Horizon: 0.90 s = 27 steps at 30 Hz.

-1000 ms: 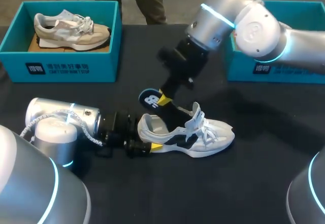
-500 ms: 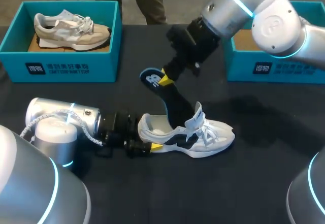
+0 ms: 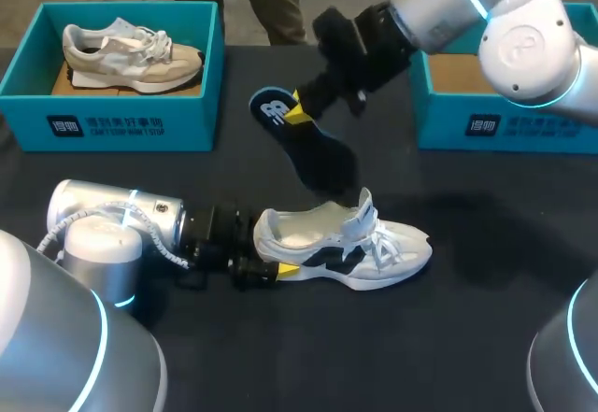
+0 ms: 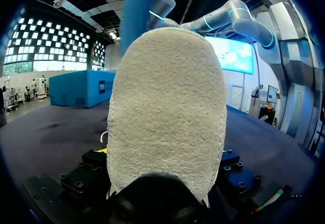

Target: Take the shoe out of the shoebox, open the shoe tongue, remove and reinsert the insole, then place the shoe into the shoebox

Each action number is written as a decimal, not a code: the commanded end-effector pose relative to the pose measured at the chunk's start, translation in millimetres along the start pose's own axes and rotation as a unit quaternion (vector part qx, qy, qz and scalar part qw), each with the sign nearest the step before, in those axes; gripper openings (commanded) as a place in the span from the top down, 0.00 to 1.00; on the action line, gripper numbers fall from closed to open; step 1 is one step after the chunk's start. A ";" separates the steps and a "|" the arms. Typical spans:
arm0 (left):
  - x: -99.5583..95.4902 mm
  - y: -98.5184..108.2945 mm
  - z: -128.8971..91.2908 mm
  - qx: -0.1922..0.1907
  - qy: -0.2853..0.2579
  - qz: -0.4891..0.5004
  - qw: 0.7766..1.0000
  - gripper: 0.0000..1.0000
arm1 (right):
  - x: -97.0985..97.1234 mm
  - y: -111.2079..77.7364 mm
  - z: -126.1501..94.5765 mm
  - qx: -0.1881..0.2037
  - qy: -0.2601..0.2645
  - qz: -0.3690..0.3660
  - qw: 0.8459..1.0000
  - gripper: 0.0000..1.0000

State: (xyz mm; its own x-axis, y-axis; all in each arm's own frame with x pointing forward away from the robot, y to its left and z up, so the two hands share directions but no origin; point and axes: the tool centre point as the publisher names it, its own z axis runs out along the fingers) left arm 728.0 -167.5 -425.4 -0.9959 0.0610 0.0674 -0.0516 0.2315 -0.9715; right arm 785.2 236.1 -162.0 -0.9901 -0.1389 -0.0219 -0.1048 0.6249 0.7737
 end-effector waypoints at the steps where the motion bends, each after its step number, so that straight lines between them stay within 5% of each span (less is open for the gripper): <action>1: 0.4 0.4 0.8 0.000 -0.001 0.000 1.000 1.00 | 10.2 5.2 -7.6 0.001 -0.031 0.010 0.999 1.00; 10: 0.4 0.4 0.8 0.000 -0.001 0.000 1.000 1.00 | 25.7 48.0 -45.3 -0.027 -0.071 0.033 0.997 1.00; 27: 0.4 0.4 0.8 0.000 -0.001 0.000 1.000 1.00 | 25.7 48.0 -45.3 -0.027 -0.071 0.033 0.997 1.00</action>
State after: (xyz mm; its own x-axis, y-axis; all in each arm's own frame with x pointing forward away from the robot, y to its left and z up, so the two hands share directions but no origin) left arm 728.1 -167.5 -425.4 -0.9959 0.0610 0.0674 -0.0516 0.2315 -0.9715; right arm 759.1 225.9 -95.9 -0.9984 0.0113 -0.0548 -0.0379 0.5844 0.8106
